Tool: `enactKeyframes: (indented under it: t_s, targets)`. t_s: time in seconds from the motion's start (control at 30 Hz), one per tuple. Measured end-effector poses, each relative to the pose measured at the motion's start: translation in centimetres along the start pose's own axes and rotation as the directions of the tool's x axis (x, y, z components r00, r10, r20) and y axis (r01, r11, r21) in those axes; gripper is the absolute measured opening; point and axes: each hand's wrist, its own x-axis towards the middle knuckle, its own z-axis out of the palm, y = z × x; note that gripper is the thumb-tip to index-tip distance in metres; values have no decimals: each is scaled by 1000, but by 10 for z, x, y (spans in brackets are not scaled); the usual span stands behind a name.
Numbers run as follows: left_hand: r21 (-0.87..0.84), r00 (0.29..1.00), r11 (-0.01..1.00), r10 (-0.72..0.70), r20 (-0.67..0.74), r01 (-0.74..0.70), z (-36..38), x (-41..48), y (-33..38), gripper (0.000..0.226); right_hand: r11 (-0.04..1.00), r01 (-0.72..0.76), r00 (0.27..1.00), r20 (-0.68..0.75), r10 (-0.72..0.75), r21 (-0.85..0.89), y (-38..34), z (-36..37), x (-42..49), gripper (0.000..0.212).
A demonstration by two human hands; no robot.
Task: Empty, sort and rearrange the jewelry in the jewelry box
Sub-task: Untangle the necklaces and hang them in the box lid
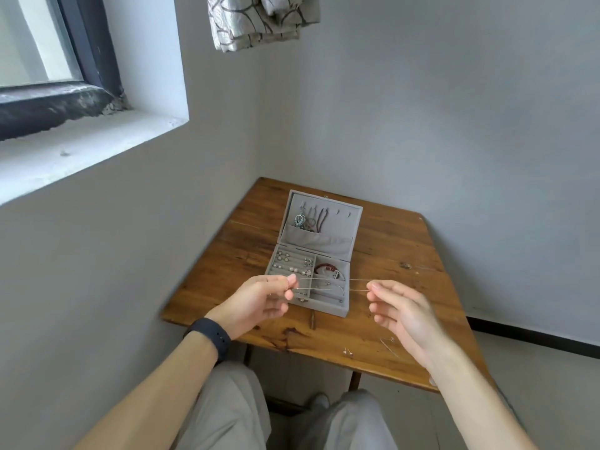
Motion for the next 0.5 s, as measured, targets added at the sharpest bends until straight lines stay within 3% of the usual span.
enactKeyframes:
  t_s: [0.2,0.33,0.43,0.5]
  targets:
    - [-203,997,978,-58,-51,47,-10,5,2,19,998,-48,999,17,47,41,29,11,-1,32]
    - [-404,999,914,-36,32,45,-8,9,9,16,996,-59,998,14,58,67,44,21,2,30]
    - [-430,1000,903,10,1,-8,-6,15,11,7,993,-60,998,-20,62,101,52,26,6,32]
    - [-358,1000,934,15,-6,-16,-8,21,14,11,989,-59,997,-50,66,138,57,27,10,31]
